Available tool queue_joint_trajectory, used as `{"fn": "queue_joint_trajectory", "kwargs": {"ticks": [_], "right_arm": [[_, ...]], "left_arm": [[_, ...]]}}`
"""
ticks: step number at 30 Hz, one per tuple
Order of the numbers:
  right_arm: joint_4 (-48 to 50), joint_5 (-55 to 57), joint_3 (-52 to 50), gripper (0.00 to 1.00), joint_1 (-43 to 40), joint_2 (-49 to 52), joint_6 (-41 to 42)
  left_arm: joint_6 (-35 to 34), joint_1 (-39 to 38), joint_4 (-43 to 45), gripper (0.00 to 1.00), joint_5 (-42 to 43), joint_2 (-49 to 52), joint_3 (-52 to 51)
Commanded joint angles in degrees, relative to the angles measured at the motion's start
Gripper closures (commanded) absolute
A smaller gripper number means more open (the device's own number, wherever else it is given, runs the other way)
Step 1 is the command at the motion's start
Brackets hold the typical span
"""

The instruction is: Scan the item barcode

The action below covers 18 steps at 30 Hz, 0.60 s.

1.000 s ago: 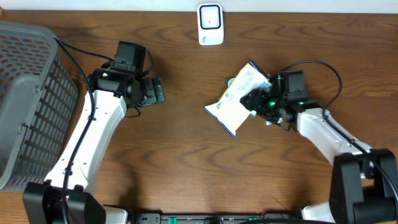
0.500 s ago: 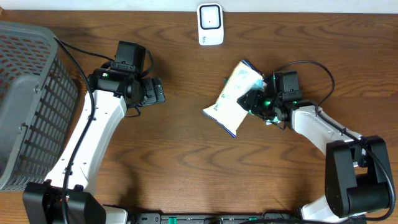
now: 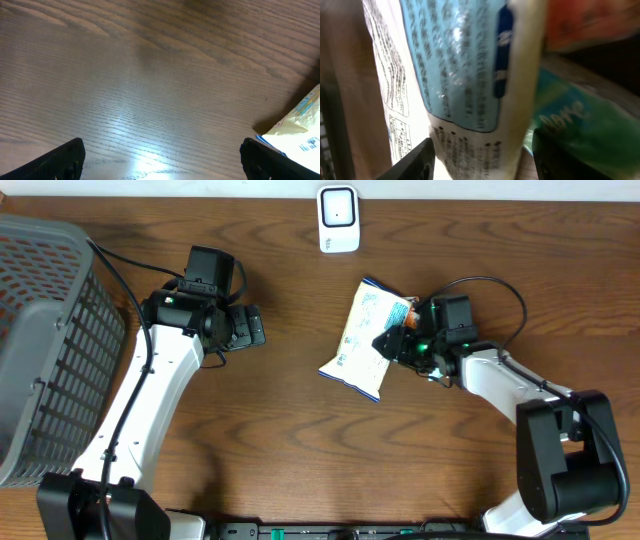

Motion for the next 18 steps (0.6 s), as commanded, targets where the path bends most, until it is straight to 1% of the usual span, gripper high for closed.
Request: {"fn": "queue_joint_trajectory", "kwargs": {"ticks": [1, 4, 8, 14, 18], "right_arm": [[0.92, 0.28, -0.37, 0.41, 3.39, 2.54, -1.05], [1.79, 0.55, -0.35, 0.41, 4.94, 3.23, -0.5], [2.38, 0.24, -0.35, 0.44, 6.03, 3.34, 1.77], [5.6, -1.49, -0.35, 0.43, 5.75, 3.34, 1.42], [4.74, 1.66, -0.35, 0.42, 6.03, 3.72, -0.63]], "left_arm": [[0.35, 0.28, -0.35, 0.03, -0.74, 0.11, 0.31], [0.35, 0.28, -0.35, 0.02, -0.74, 0.11, 0.31], [0.35, 0.28, -0.35, 0.02, -0.74, 0.11, 0.31], [0.35, 0.28, -0.35, 0.02, -0.74, 0.11, 0.31], [0.35, 0.28, -0.35, 0.02, -0.74, 0.11, 0.31]]}}
